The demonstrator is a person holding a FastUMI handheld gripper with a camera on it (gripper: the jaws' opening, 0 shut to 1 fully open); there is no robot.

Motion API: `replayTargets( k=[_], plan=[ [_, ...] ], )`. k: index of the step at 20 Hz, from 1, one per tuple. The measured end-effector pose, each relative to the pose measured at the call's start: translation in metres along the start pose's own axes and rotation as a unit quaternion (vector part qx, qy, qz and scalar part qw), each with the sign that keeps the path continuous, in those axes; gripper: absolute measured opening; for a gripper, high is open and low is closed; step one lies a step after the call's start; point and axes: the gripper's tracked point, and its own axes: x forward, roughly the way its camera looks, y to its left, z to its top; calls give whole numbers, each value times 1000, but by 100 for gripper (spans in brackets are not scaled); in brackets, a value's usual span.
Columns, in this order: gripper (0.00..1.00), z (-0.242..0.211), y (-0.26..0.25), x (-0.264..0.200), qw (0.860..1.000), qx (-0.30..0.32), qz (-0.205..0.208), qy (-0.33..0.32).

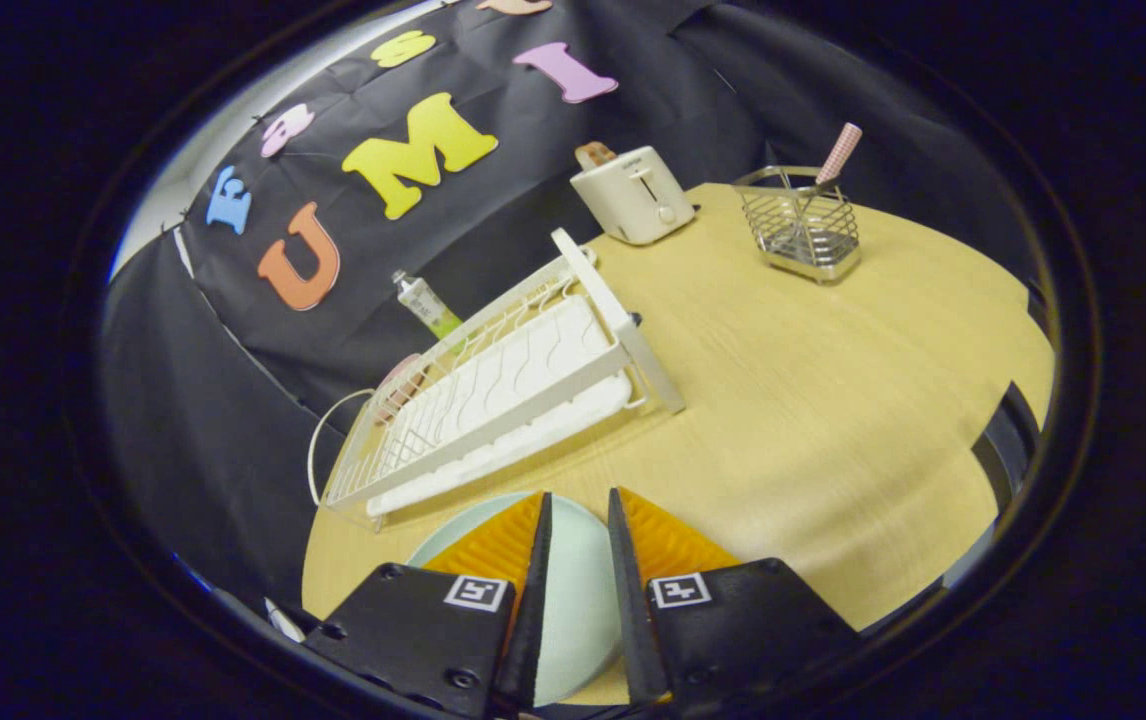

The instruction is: Take the plate from the dish rack, then take the spoon from the basket and place it into the plate.

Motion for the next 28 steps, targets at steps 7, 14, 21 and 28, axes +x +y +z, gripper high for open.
replayTargets(
  k=[7,14,21,28],
  plan=[
    [85,45,-21,-38,986,-108,-15,-123],
    [92,103,-101,-92,960,-154,-69,-223],
    [92,166,-174,-95,942,-192,-93,-258],
    [92,211,-219,-51,948,-199,-77,-236]
  ],
)
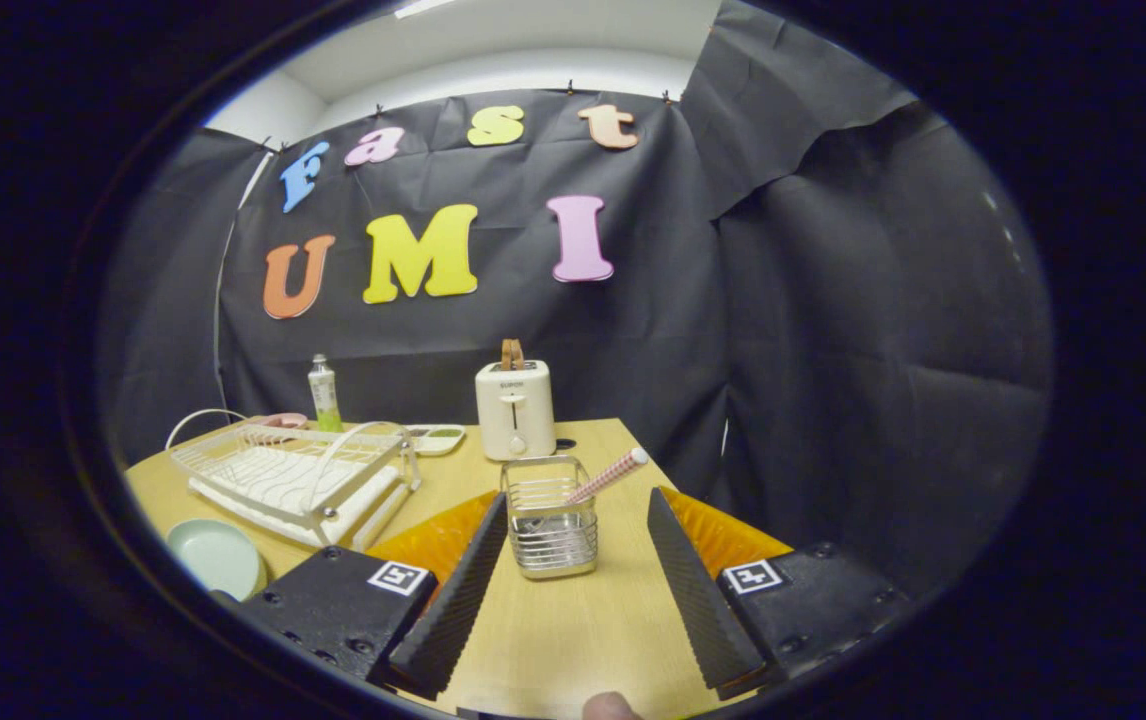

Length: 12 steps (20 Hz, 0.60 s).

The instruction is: Take the plate from the dish rack, then take the spoon from the basket and place it into the plate.

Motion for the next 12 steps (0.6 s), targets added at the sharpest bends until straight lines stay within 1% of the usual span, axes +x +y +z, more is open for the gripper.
replayTargets(
  k=[2,4,6,8,10,12],
  plan=[
    [91,3,-6,24,1000,-10,12,8],
    [92,0,-9,43,999,4,25,26],
    [88,-2,-10,56,999,16,35,35],
    [83,-1,-5,64,998,15,54,40],
    [73,-2,-4,73,997,8,61,48],
    [63,0,2,76,996,21,73,56]
  ],
)
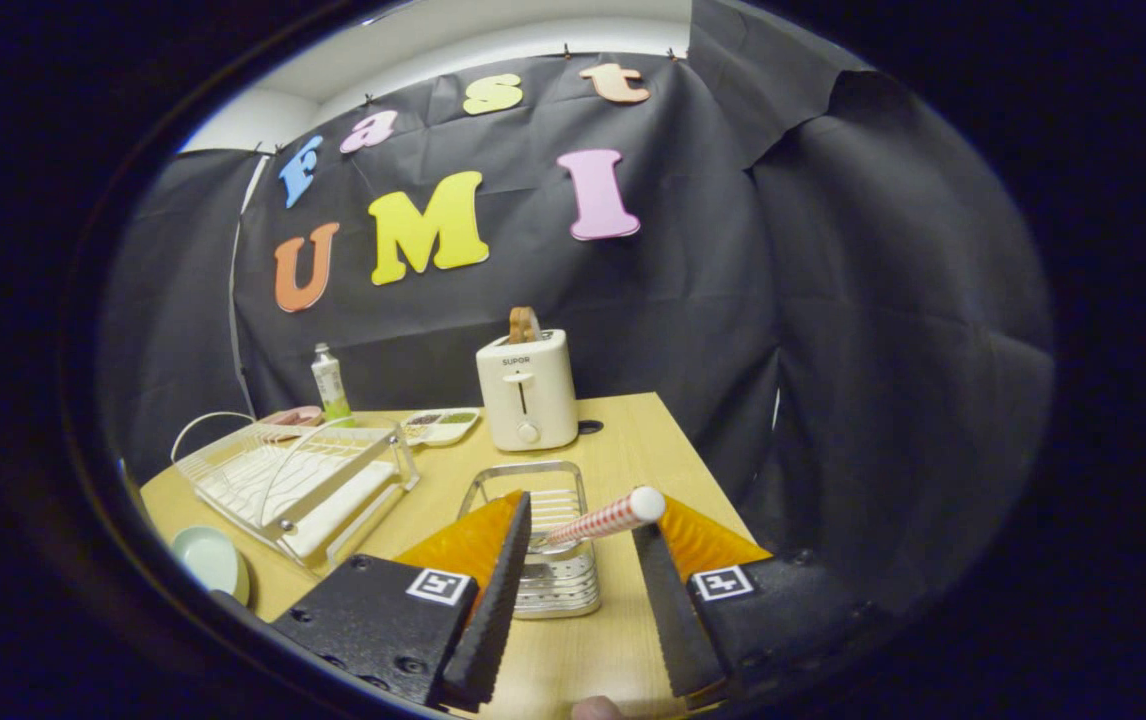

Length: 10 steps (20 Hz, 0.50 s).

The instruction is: Take the plate from the dish rack, then take the spoon from the basket and place it into the plate.

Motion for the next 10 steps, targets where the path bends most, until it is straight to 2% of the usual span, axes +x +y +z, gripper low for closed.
replayTargets(
  k=[2,5,7,10],
  plan=[
    [53,3,3,4,1000,17,9,5],
    [26,7,16,6,997,65,45,24],
    [19,8,14,8,995,84,45,34],
    [13,17,9,0,997,70,27,34]
  ],
)
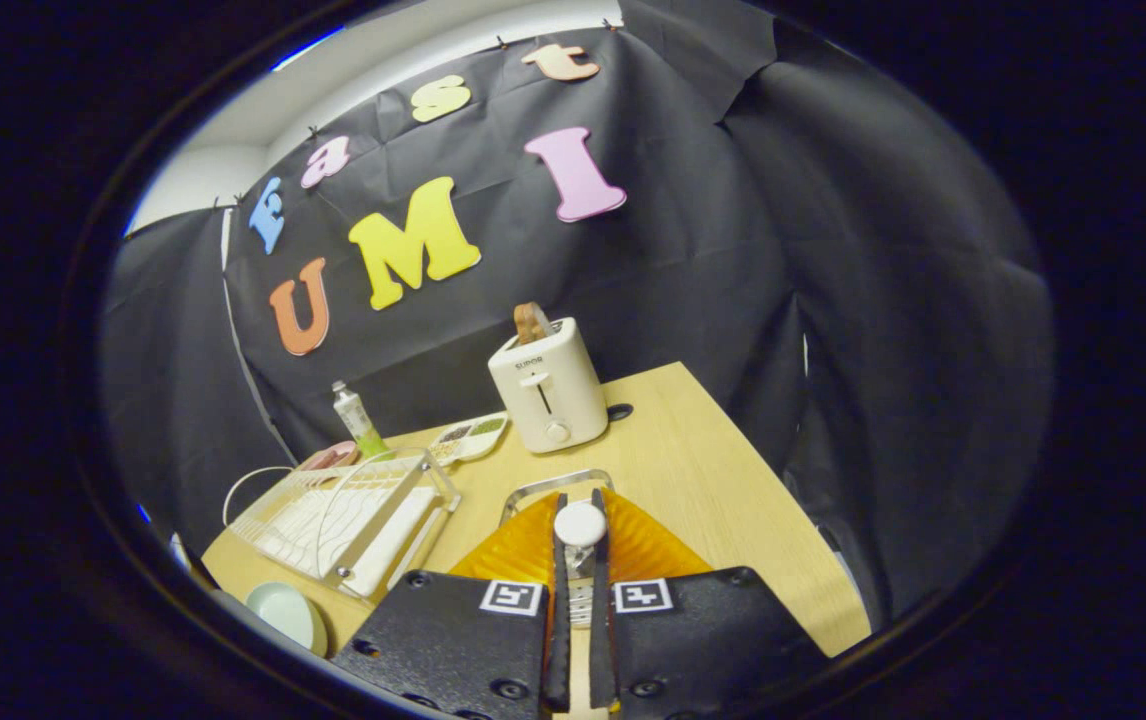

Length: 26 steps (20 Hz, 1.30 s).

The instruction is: Take the plate from the dish rack, then take the spoon from the basket and place it into the plate.

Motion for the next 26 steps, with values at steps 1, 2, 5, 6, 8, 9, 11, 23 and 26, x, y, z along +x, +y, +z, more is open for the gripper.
replayTargets(
  k=[1,2,5,6,8,9,11,23,26],
  plan=[
    [11,6,0,-6,1000,-5,-5,-5],
    [11,12,2,-13,1000,-9,-11,-10],
    [10,37,10,-38,998,-31,-32,-34],
    [10,46,18,-50,998,-35,-32,-44],
    [10,55,45,-72,997,-45,-19,-58],
    [10,56,60,-83,997,-53,-11,-61],
    [10,53,95,-105,995,-70,12,-63],
    [10,-83,317,-145,969,-134,198,68],
    [10,-126,342,-141,959,-141,213,120]
  ],
)
